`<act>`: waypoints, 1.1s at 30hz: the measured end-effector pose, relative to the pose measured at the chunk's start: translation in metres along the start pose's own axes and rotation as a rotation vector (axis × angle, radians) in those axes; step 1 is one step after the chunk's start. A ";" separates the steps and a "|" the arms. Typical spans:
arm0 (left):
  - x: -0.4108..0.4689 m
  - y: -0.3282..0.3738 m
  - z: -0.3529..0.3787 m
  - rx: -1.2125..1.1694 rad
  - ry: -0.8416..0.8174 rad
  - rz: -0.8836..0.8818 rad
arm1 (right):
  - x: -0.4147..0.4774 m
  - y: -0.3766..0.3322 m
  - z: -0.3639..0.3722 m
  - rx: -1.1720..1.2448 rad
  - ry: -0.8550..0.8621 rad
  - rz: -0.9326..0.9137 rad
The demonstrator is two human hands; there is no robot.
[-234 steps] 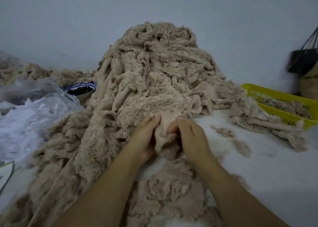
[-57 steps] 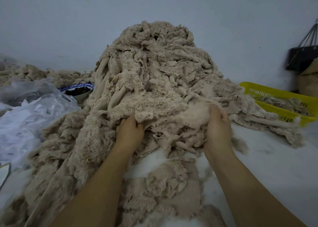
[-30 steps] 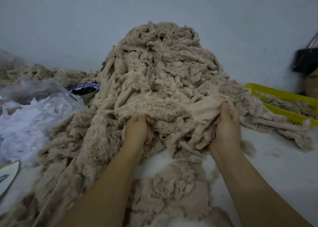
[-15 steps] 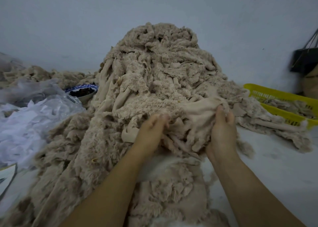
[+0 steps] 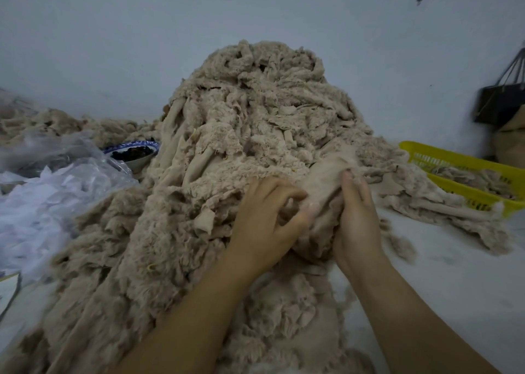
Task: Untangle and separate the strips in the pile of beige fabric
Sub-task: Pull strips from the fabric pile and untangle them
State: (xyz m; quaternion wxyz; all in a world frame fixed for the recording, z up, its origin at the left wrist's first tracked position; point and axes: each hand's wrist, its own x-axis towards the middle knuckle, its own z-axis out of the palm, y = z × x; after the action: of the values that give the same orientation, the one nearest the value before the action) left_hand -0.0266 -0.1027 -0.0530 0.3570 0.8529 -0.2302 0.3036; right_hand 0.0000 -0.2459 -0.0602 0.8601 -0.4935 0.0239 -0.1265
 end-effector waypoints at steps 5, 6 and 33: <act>0.001 -0.011 0.013 -0.029 -0.137 -0.090 | -0.012 0.005 0.007 -0.161 -0.260 -0.058; 0.001 -0.013 0.011 -0.117 -0.090 -0.121 | -0.013 0.007 0.007 -0.237 -0.339 -0.098; 0.006 -0.019 -0.004 -0.636 -0.021 -0.473 | -0.009 0.003 0.007 -0.311 -0.219 -0.206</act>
State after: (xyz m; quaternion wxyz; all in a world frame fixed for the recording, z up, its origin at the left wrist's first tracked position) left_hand -0.0118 -0.0885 -0.0558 0.6608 0.7325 -0.1138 0.1178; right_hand -0.0068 -0.2366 -0.0597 0.7537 -0.6308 -0.1011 -0.1542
